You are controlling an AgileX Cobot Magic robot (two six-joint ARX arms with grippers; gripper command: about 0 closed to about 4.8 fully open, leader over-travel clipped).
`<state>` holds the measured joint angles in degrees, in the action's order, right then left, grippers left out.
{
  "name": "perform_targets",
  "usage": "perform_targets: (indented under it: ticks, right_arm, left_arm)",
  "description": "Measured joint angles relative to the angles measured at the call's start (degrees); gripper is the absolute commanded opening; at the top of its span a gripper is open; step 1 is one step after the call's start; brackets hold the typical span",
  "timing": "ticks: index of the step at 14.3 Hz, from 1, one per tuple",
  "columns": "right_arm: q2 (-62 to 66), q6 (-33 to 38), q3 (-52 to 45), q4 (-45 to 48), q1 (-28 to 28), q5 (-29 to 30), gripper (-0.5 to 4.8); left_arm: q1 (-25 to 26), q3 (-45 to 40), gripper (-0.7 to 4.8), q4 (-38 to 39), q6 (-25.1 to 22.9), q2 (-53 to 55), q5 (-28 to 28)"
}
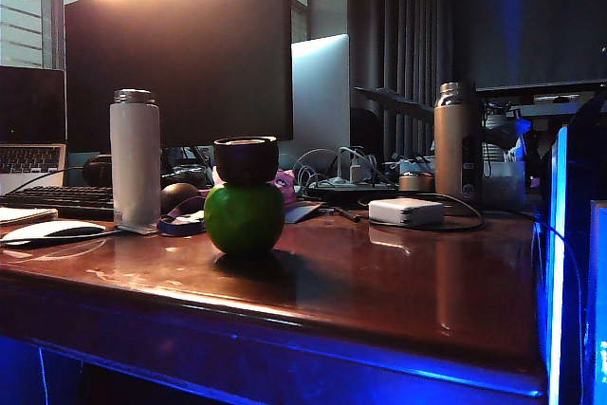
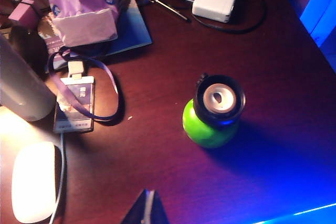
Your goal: Stack the black thermos bottle cap from the table onto the green apple.
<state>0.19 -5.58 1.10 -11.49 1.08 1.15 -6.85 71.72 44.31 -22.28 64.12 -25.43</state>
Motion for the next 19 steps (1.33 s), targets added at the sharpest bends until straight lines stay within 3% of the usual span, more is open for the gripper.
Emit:
perform_targets:
  ticks: [9,12,15,19]
  right_arm:
    - [0.0,0.0,0.0,0.0,0.0,0.02,-0.04]
    - [0.0,0.0,0.0,0.0,0.0,0.02,-0.04]
    - [0.0,0.0,0.0,0.0,0.0,0.02,-0.04]
    - [0.0,0.0,0.0,0.0,0.0,0.0,-0.04]
  left_arm:
    - [0.0,0.0,-0.06,0.0,-0.07,-0.02,0.07]
    - [0.02,-0.11,-0.06,-3.37,-0.22,-1.29,7.54]
    - [1.55,-6.84,-0.06,-17.73,1.11,-8.59,9.01]
    - [6.86,-26.64,-0.06,-35.06,10.23,-23.89,10.12]
